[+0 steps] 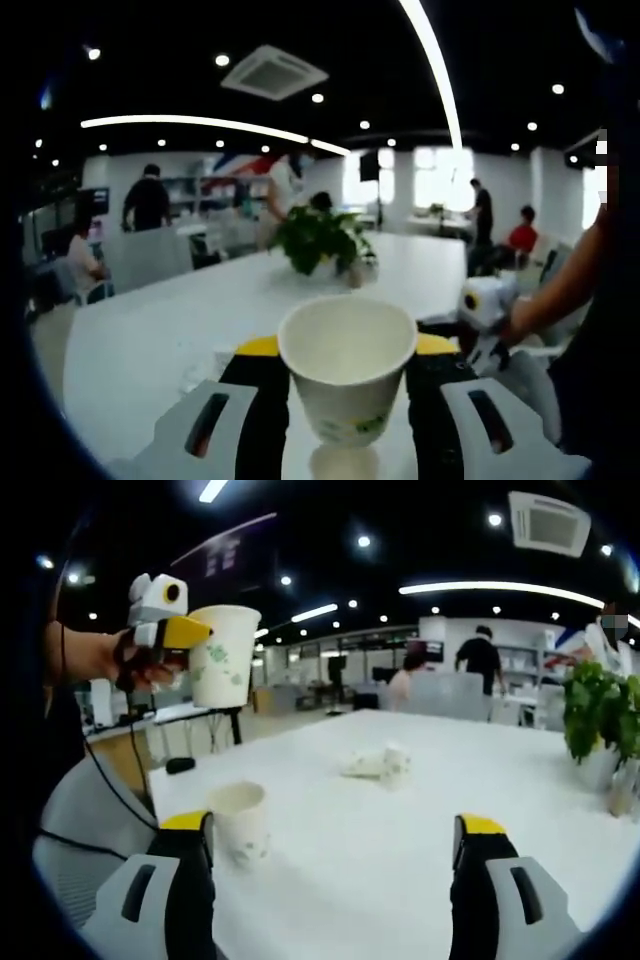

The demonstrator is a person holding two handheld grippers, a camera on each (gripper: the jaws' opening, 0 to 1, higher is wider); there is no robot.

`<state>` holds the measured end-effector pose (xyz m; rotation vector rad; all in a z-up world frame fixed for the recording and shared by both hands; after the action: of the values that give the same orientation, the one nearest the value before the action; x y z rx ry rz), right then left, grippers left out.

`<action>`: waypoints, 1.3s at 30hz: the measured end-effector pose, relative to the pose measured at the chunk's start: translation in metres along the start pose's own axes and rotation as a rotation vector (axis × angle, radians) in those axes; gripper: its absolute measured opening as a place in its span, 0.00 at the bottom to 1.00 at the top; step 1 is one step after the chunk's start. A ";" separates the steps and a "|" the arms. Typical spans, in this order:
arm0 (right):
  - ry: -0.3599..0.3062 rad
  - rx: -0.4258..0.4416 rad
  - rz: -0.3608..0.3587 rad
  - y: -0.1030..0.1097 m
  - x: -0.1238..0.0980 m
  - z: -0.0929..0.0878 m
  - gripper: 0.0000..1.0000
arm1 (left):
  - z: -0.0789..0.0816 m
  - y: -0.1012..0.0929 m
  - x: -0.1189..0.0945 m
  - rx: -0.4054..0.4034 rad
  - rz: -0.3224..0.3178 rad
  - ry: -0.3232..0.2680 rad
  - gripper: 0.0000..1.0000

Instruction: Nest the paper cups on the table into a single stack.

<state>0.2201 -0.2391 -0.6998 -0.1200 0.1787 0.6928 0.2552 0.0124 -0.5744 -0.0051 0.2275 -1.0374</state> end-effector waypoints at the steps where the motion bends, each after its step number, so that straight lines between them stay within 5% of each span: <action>1: 0.001 0.001 0.001 0.001 0.000 0.000 0.98 | 0.000 0.000 0.000 -0.004 -0.001 0.000 0.44; 39: 0.004 0.000 0.000 0.001 0.000 -0.001 0.98 | -0.055 0.009 0.003 -0.004 0.051 -0.036 0.42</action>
<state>0.2196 -0.2388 -0.7005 -0.1216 0.1826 0.6925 0.2539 0.0200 -0.6297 -0.0217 0.1963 -0.9856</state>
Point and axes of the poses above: the point that each gripper's makers call its tool centre point, and the gripper's own axes: x roughly forward along the fingers, y roughly to its left, z roughly out of its top, the point moved 10 cm from there along -x, roughly backward along the fingers, and after that the axes turned 5 degrees about -x, right-handed, at the moved point
